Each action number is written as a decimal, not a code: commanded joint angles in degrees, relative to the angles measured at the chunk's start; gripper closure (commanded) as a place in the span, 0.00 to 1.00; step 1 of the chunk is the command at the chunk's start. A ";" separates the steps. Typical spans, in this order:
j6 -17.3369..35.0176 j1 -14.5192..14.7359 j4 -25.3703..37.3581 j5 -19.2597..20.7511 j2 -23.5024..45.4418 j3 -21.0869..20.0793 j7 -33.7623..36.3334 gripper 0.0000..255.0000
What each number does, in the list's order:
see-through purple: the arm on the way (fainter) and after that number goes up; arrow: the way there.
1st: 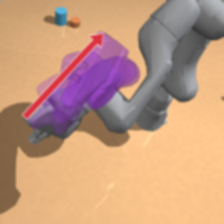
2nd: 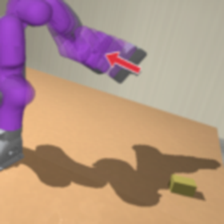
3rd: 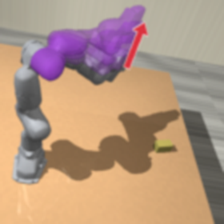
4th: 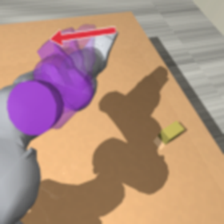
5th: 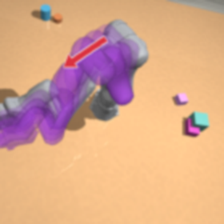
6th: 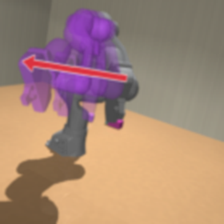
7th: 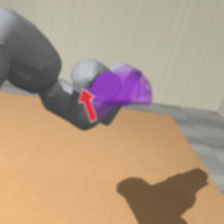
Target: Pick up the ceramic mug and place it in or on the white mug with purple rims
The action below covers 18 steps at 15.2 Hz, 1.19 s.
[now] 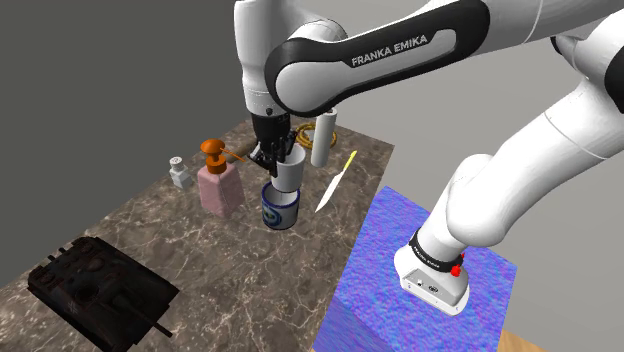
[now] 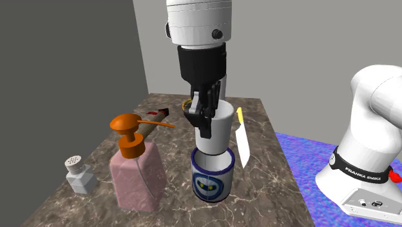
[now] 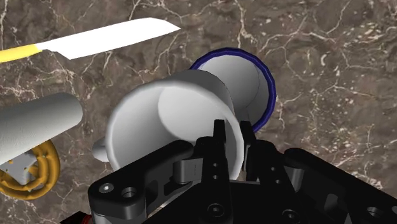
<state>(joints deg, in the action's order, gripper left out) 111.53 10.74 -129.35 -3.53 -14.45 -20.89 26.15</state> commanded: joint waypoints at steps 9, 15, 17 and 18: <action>-0.02 0.00 -0.16 -0.01 0.01 0.01 -0.01 0.00; -7.31 -0.09 6.27 -0.05 -0.91 0.40 -0.15 0.00; -7.31 -0.09 6.27 -0.05 -0.91 0.40 -0.15 0.00; -7.31 -0.09 6.27 -0.05 -0.91 0.40 -0.15 0.00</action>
<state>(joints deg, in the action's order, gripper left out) 104.34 10.66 -123.16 -3.59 -15.33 -20.51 26.03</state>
